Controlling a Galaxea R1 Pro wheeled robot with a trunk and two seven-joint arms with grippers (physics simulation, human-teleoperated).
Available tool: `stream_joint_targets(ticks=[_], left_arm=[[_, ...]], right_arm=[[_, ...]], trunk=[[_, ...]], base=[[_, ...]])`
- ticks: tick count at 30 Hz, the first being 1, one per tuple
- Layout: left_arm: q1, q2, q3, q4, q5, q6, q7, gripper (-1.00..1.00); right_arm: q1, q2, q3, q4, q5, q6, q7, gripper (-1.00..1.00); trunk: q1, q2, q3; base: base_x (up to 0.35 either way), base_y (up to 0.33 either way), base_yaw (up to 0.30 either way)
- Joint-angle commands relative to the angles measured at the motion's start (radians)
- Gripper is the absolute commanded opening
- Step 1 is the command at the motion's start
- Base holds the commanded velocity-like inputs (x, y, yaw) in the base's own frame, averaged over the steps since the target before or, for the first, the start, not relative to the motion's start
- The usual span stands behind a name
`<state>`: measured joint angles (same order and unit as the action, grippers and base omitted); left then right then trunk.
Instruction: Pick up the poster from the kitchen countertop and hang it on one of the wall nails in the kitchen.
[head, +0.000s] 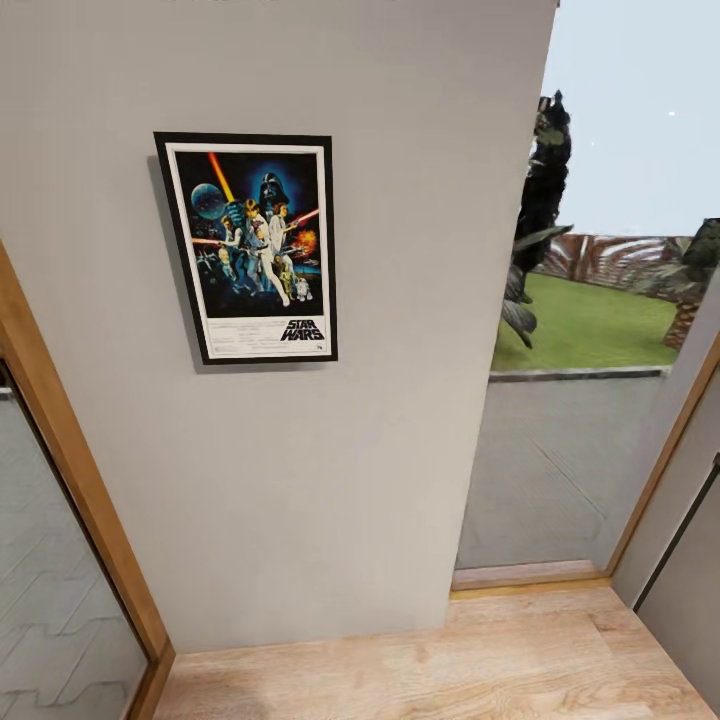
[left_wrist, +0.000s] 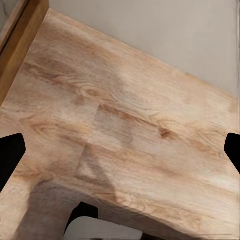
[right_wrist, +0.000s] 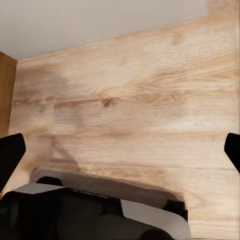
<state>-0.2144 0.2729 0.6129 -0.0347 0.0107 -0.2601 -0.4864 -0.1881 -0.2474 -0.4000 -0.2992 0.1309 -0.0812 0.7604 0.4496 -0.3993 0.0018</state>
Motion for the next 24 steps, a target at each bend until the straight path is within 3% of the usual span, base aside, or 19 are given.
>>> stream_joint_targets(ticks=[1, 4, 7, 10, 12, 13, 18, 24], left_arm=[[0.0, 0.0, -0.006, 0.001, 0.001, -0.004, -0.003, 1.0], [0.0, -0.003, -0.038, -0.004, 0.002, -0.005, -0.003, 1.0], [0.0, -0.005, -0.074, -0.043, 0.003, -0.006, -0.005, 1.0], [0.0, -0.006, -0.151, -0.105, 0.003, -0.039, -0.007, 1.0], [0.0, -0.007, -0.183, -0.115, 0.003, -0.057, -0.007, 1.0], [0.0, -0.037, -0.213, -0.126, 0.002, -0.071, -0.005, 1.0], [0.0, -0.062, -0.242, -0.143, 0.002, -0.076, -0.003, 1.0], [0.0, -0.069, -0.245, -0.144, 0.002, -0.077, -0.003, 1.0]], right_arm=[[-0.001, 0.001, -0.007, 0.002, 0.011, -0.007, -0.001, 1.0], [-0.001, 0.001, -0.008, 0.013, 0.01, -0.007, -0.029, 1.0], [-0.001, 0.009, -0.008, 0.023, 0.006, -0.006, -0.113, 1.0], [-0.002, 0.053, -0.01, 0.047, 0.007, -0.007, -0.32, 1.0], [-0.002, 0.061, -0.01, 0.079, 0.006, -0.007, -0.398, 1.0], [-0.002, 0.069, -0.01, 0.138, 0.006, -0.008, -0.461, 1.0], [-0.002, 0.072, -0.011, 0.229, 0.007, -0.008, -0.487, 1.0], [-0.002, 0.072, -0.011, 0.288, 0.006, -0.008, -0.493, 1.0]], trunk=[[0.0, -0.001, 0.0], [0.0, -0.001, 0.0], [0.0, -0.001, 0.0], [0.0, -0.001, 0.0], [0.0, -0.001, 0.0], [0.0, -0.001, 0.0], [0.0, -0.001, 0.0], [0.0, -0.001, 0.0]], base=[[0.0, 0.0, 0.0], [0.0, 0.0, 0.0], [0.0, 0.0, 0.0], [0.0, 0.0, 0.0], [0.0, 0.0, 0.0], [0.0, 0.0, 0.0], [0.0, 0.0, 0.0], [0.0, 0.0, 0.0]])
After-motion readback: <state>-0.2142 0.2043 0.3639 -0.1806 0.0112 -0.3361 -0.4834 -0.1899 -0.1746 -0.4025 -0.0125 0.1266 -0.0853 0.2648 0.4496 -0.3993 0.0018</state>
